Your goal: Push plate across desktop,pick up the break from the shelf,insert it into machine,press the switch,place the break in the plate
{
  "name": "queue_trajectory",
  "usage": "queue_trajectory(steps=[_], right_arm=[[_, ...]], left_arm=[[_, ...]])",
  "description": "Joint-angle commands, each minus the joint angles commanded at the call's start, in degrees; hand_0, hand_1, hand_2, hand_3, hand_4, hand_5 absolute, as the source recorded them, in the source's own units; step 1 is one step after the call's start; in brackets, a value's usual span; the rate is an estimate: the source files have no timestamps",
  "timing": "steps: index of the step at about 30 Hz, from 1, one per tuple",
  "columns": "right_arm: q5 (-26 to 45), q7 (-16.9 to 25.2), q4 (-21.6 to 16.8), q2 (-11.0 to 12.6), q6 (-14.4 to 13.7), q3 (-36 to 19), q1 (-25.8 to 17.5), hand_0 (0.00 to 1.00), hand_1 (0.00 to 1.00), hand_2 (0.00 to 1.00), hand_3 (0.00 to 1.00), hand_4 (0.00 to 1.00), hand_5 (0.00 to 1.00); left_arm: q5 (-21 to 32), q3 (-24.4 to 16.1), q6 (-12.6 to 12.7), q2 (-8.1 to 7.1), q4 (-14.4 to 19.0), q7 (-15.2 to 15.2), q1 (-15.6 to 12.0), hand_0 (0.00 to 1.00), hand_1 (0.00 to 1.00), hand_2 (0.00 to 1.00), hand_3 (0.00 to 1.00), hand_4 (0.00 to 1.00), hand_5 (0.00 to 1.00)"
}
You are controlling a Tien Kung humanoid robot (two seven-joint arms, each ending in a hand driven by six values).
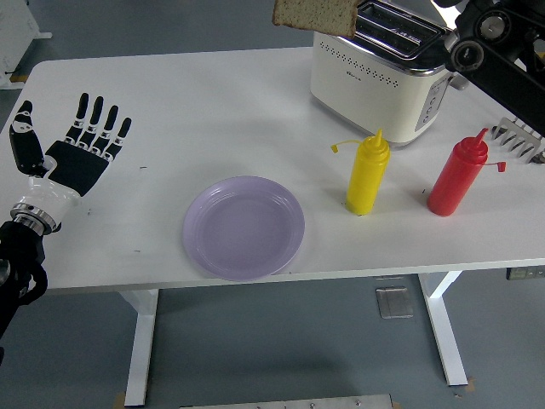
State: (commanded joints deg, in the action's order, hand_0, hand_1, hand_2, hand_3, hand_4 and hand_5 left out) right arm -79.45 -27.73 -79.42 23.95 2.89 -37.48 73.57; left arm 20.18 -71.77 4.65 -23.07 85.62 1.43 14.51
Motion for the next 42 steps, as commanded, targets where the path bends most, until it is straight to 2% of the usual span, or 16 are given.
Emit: queue_trajectory(steps=[8, 13, 16, 17, 22, 23, 25, 28, 29, 34, 35, 40, 42], right_arm=[[15.15, -5.87, -8.69, 1.14, 3.12, 3.68, -0.13, 0.312, 0.418, 0.394, 0.338, 0.091, 0.002], [24.48, -8.28, -10.41, 0.49, 3.96, 6.69, -0.20, 0.320, 0.429, 0.405, 0.341, 0.105, 0.002], [29.19, -8.88, -10.19, -0.65, 3.50, 8.87, -0.48, 0.320, 0.429, 0.405, 0.341, 0.105, 0.002], [30.41, -8.94, -10.07, -1.08, 3.15, 9.63, -0.58, 0.326, 0.450, 0.427, 0.347, 0.146, 0.002], [35.25, -9.02, -9.71, -2.54, 2.10, 12.18, -0.80, 0.326, 0.450, 0.427, 0.347, 0.146, 0.002], [35.85, -9.01, -9.40, -3.12, 1.67, 12.96, -0.84, 0.332, 0.456, 0.451, 0.393, 0.188, 0.002], [37.17, -9.03, -8.65, -4.37, 0.94, 14.56, -1.00, 0.332, 0.456, 0.451, 0.393, 0.188, 0.002], [38.32, -8.99, -7.76, -5.47, 0.41, 15.92, -1.13, 0.332, 0.456, 0.451, 0.393, 0.188, 0.002], [38.55, -8.91, -7.36, -5.85, 0.22, 16.36, -1.17, 0.349, 0.448, 0.463, 0.411, 0.229, 0.002], [39.11, -8.03, -5.46, -7.19, -0.63, 18.21, -1.26, 0.349, 0.448, 0.463, 0.411, 0.229, 0.002], [39.17, -7.66, -5.13, -7.38, -0.80, 18.56, -1.22, 0.393, 0.442, 0.478, 0.432, 0.297, 0.002], [39.86, -5.93, -4.02, -8.21, -1.36, 20.20, -1.09, 0.393, 0.442, 0.478, 0.432, 0.297, 0.002], [40.24, -5.27, -3.46, -8.61, -1.56, 20.85, -1.11, 0.399, 0.430, 0.480, 0.467, 0.309, 0.002]], left_arm=[[-0.33, -0.09, -0.01, 0.02, -0.21, -0.04, -0.01, 0.820, 0.769, 0.706, 0.708, 0.794, 0.998], [-0.99, 0.06, 0.02, -0.02, -0.15, -0.22, 0.02, 0.828, 0.779, 0.703, 0.695, 0.790, 0.998], [-1.24, 0.13, 0.05, -0.03, -0.14, -0.30, 0.07, 0.828, 0.779, 0.703, 0.695, 0.790, 0.998], [-1.27, 0.14, 0.05, -0.03, -0.16, -0.31, 0.09, 0.843, 0.783, 0.696, 0.684, 0.790, 0.998], [-1.29, 0.11, 0.08, -0.06, -0.20, -0.33, 0.08, 0.843, 0.783, 0.696, 0.684, 0.790, 0.998], [-1.29, 0.13, 0.07, -0.08, -0.23, -0.32, 0.11, 0.849, 0.772, 0.690, 0.680, 0.793, 0.998], [-1.30, 0.16, 0.05, -0.10, -0.37, -0.30, 0.15, 0.849, 0.772, 0.690, 0.680, 0.793, 0.998], [-1.29, 0.22, 0.04, -0.12, -0.54, -0.30, 0.16, 0.849, 0.772, 0.690, 0.680, 0.793, 0.998], [-1.28, 0.24, 0.05, -0.13, -0.57, -0.29, 0.16, 0.867, 0.763, 0.686, 0.678, 0.796, 0.998], [-1.38, 0.19, 0.04, -0.23, -0.35, -0.28, 0.13, 0.867, 0.763, 0.686, 0.678, 0.796, 0.998], [-1.40, 0.16, 0.03, -0.25, -0.32, -0.28, 0.12, 0.870, 0.751, 0.684, 0.681, 0.797, 0.998], [-1.47, 0.18, 0.04, -0.34, -0.24, -0.30, 0.14, 0.870, 0.751, 0.684, 0.681, 0.797, 0.998], [-1.49, 0.20, 0.04, -0.37, -0.19, -0.32, 0.17, 0.871, 0.746, 0.686, 0.685, 0.800, 0.998]])
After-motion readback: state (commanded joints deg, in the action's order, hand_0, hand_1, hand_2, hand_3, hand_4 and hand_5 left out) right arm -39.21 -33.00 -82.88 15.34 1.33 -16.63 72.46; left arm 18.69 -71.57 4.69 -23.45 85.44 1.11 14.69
